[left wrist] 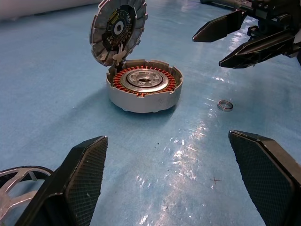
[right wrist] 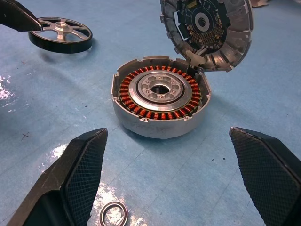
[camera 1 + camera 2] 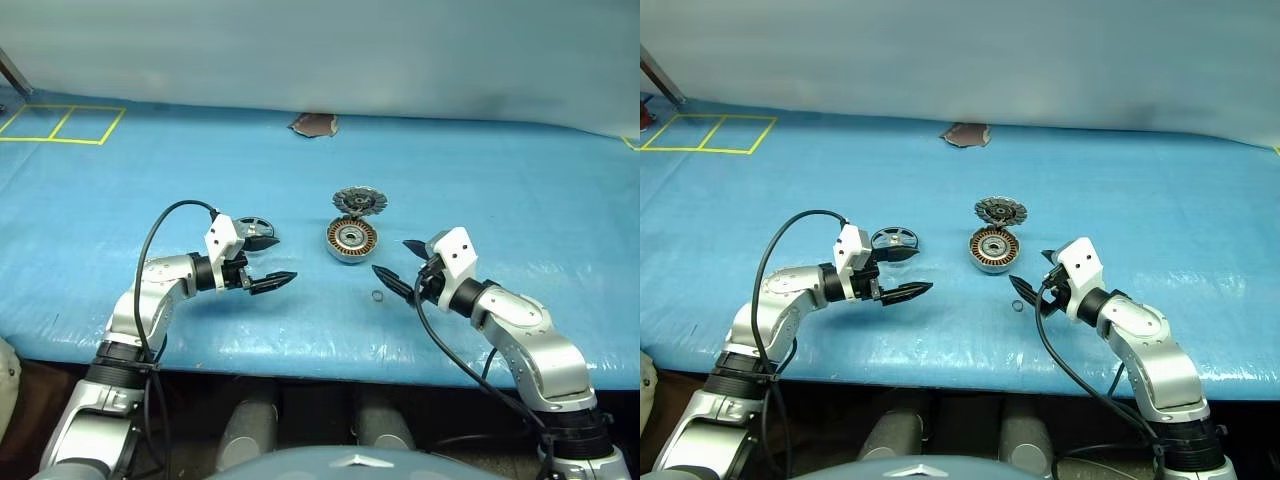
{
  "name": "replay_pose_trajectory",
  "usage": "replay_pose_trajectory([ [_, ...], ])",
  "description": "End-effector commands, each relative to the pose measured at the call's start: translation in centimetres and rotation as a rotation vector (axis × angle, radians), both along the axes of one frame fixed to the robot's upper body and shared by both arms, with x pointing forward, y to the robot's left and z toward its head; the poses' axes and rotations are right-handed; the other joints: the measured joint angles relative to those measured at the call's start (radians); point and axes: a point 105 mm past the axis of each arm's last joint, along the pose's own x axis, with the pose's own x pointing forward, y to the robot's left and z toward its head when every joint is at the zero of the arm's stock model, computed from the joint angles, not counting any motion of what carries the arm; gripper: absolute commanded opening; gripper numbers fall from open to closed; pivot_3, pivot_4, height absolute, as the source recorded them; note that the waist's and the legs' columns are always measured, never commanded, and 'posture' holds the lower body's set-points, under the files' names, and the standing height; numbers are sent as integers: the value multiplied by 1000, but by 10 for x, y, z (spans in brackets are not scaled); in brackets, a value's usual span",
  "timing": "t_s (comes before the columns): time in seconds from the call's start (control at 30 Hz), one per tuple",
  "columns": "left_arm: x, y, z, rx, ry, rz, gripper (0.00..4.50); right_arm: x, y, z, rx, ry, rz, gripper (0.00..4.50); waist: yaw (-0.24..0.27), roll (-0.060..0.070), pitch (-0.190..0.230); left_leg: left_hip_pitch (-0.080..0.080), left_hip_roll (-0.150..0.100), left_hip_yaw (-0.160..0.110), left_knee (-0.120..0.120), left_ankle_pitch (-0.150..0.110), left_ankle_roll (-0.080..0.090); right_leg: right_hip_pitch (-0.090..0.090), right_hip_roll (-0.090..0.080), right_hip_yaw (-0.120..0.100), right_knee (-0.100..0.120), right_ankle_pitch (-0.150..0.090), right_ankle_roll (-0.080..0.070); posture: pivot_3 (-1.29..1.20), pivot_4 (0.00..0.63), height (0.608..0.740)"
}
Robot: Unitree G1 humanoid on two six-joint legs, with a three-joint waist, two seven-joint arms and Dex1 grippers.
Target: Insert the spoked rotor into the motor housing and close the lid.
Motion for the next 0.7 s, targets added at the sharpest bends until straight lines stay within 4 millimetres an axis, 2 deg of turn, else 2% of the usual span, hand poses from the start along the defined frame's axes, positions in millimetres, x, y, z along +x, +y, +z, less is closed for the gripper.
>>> replay_pose_trajectory([
  [0.03, 0, -4, 10, -13, -50, -11, 4488, 4, 0, 12, -8, -54, -3, 4365, 0, 0, 0, 0, 0, 0, 0, 0, 0, 0, 0, 0, 0, 0, 0, 0, 150, 740],
  [0.7, 2, -3, 11, -6, -60, -6, 4488, 5, 4, 12, -66, -65, 5, 4365, 0, 0, 0, 0, 0, 0, 0, 0, 0, 0, 0, 0, 0, 0, 0, 0, 150, 740],
])
